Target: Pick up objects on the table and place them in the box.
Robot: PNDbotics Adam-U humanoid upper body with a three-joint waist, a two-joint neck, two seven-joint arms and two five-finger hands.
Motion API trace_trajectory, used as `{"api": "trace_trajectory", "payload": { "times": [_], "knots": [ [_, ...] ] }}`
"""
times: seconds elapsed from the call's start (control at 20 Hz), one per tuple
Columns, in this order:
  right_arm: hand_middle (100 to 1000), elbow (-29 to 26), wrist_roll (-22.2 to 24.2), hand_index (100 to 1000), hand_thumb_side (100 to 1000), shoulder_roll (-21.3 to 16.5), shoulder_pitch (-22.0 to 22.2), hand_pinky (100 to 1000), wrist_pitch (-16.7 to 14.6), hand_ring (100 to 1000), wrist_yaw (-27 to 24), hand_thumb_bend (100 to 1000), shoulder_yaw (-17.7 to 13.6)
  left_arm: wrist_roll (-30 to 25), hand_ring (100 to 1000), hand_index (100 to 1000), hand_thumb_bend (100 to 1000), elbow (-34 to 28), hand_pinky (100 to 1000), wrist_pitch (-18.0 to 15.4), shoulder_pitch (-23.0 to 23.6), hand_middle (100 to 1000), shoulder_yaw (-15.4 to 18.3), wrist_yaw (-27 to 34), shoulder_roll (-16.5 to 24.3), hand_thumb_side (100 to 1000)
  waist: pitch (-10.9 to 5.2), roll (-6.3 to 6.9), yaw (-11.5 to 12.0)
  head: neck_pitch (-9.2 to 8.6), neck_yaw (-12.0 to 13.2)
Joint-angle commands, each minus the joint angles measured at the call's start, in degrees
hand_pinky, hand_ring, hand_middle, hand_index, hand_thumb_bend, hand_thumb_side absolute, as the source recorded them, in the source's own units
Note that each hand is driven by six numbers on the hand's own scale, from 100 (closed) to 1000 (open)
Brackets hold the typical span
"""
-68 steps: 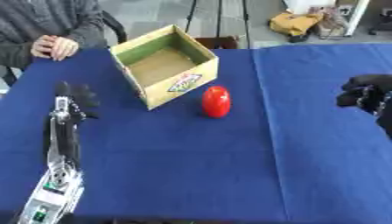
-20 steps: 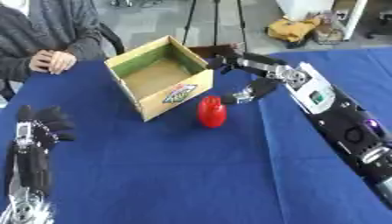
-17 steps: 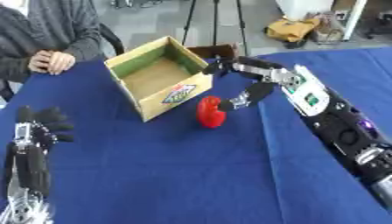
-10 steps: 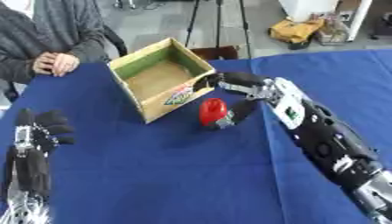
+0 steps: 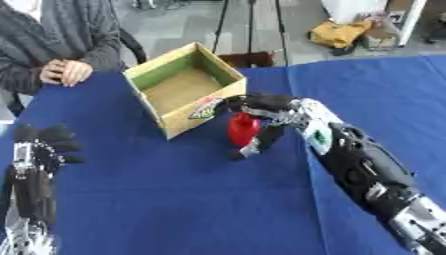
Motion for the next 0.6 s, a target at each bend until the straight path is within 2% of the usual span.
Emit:
{"api": "trace_trajectory", "payload": {
  "times": [0.05,0.35,0.6],
  "knots": [
    [886,0.13,-0.69,913,704,-0.17,-1.08,765,-0.12,857,1.25,636,-0.7,-0.18,591,733,665,-1.0,501,-0.05,-0.58,580,-0.02,0.12,0.35,1000,-0.62,-0.04,0.09,-0.39,-0.03],
    [865,1.35,-0.79,893,717,-0.21,-0.98,716,0.73,812,1.67,628,-1.38,-0.2,590,733,666,-0.93,502,-0.06,-0.44,580,0.0,0.2,0.36,1000,-0.67,0.05,0.05,-0.3,-0.18],
    [852,2.14,-2.05,885,730,-0.51,-0.94,704,3.13,807,2.86,622,-2.1,-0.14,590,733,666,-0.88,502,-0.06,-0.34,580,0.06,0.24,0.38,1000,-0.69,0.07,0.0,-0.28,-0.18]
  ]
}}
